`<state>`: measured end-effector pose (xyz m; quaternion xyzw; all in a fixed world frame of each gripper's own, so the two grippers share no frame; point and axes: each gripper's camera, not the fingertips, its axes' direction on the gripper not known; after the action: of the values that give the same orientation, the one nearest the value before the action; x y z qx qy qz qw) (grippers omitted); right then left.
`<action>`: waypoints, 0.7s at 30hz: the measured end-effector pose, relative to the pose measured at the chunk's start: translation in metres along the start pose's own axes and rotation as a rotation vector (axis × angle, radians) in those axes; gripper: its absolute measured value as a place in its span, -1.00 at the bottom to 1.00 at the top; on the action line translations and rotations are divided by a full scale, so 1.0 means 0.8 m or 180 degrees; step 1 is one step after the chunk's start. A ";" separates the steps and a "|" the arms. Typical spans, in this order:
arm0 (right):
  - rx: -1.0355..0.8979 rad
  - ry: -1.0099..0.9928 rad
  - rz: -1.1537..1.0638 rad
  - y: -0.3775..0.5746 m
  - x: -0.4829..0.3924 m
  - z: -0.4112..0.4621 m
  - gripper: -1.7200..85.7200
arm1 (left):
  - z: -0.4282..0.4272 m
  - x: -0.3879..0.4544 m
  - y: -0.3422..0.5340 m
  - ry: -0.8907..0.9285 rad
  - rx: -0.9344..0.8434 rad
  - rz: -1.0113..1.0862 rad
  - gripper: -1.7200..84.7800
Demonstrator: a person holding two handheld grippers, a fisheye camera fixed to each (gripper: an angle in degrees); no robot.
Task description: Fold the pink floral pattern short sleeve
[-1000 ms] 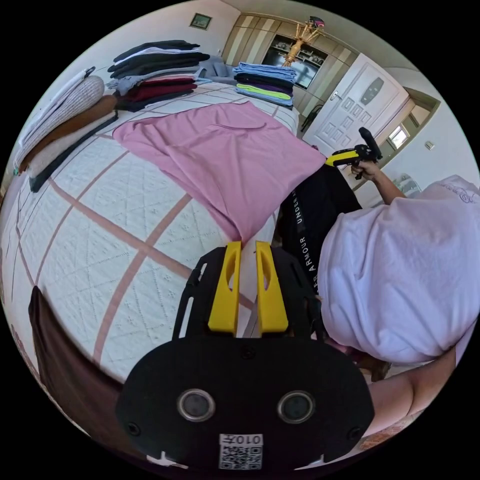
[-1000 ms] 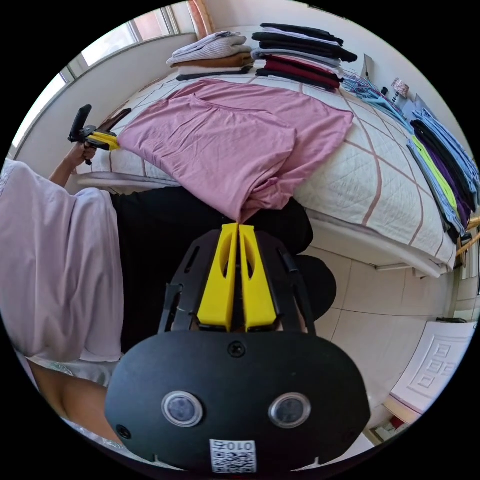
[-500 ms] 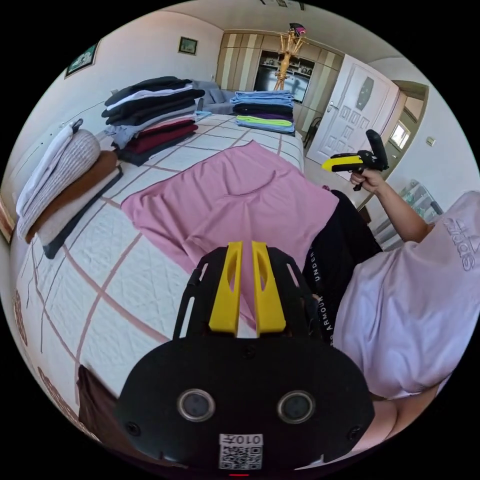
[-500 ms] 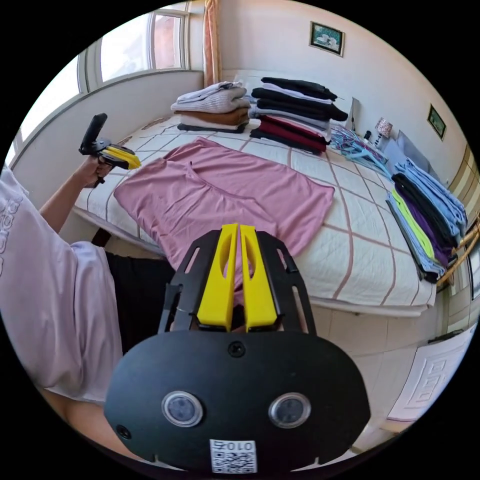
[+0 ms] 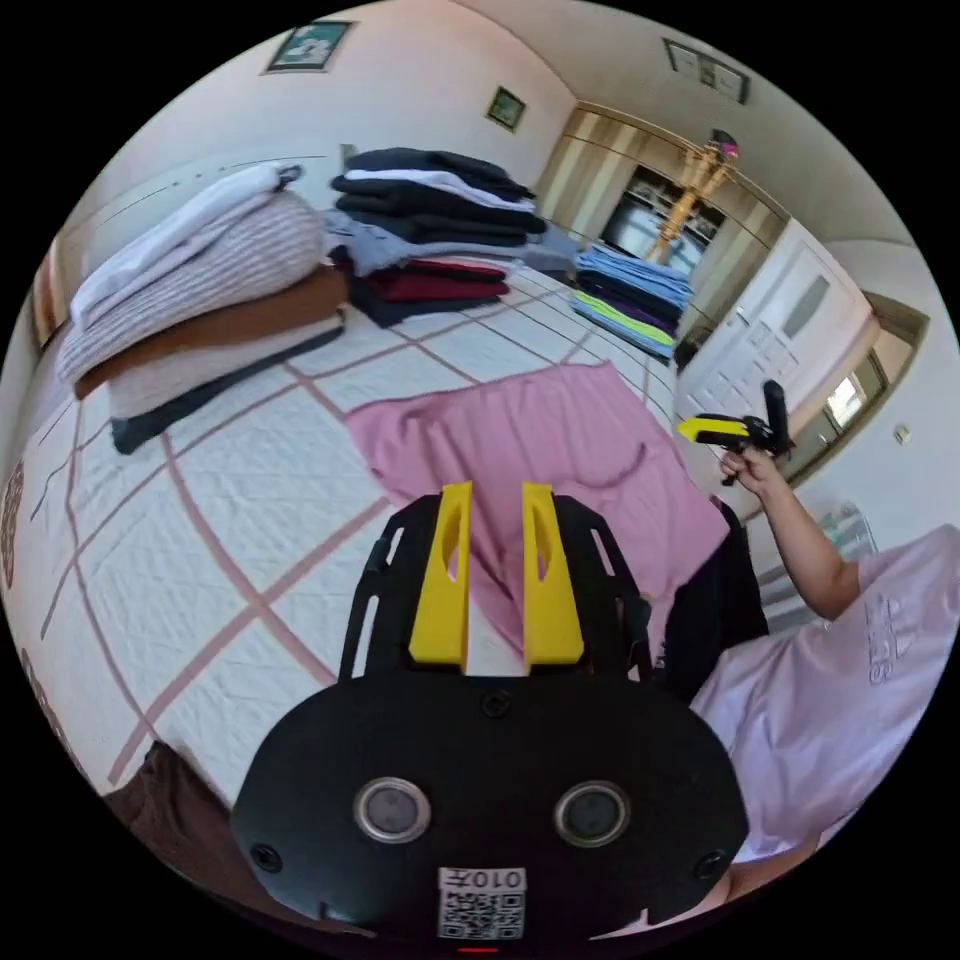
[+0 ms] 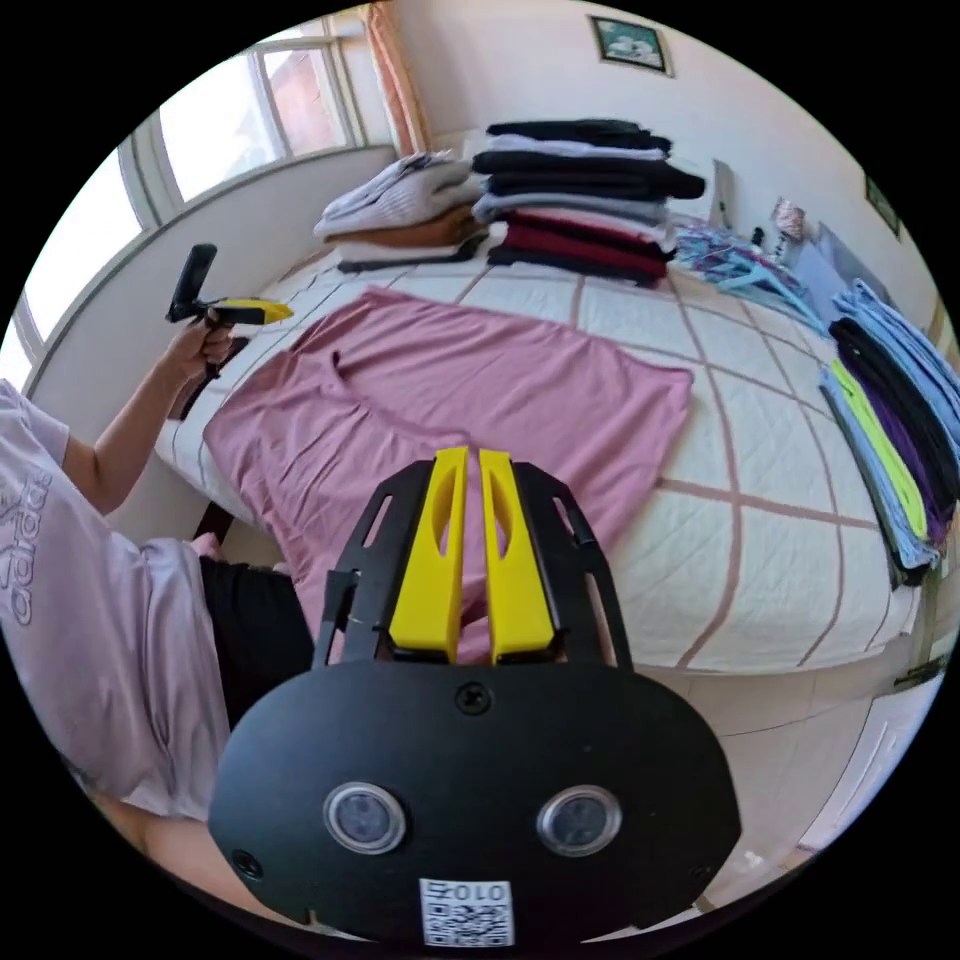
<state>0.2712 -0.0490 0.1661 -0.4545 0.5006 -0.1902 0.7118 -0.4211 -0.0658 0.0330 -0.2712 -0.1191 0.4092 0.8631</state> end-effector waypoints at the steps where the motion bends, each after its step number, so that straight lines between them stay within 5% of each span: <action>1: 0.0028 0.0058 0.0089 -0.008 0.013 -0.005 -0.85 | 0.003 -0.034 -0.015 -0.0133 0.0012 -0.0158 -0.78; 9: -0.0084 0.0150 0.0908 -0.097 0.158 0.022 -0.74 | 0.082 -0.152 -0.086 0.0028 -0.0255 -0.0723 -0.76; 21: -0.0260 -0.0013 0.0951 -0.140 0.210 0.076 -0.86 | 0.082 -0.137 -0.145 -0.0117 -0.0217 -0.0160 -0.94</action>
<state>0.4171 -0.2011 0.1741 -0.4039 0.5685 -0.0607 0.7141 -0.4445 -0.1858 0.1541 -0.2899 -0.1556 0.3880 0.8609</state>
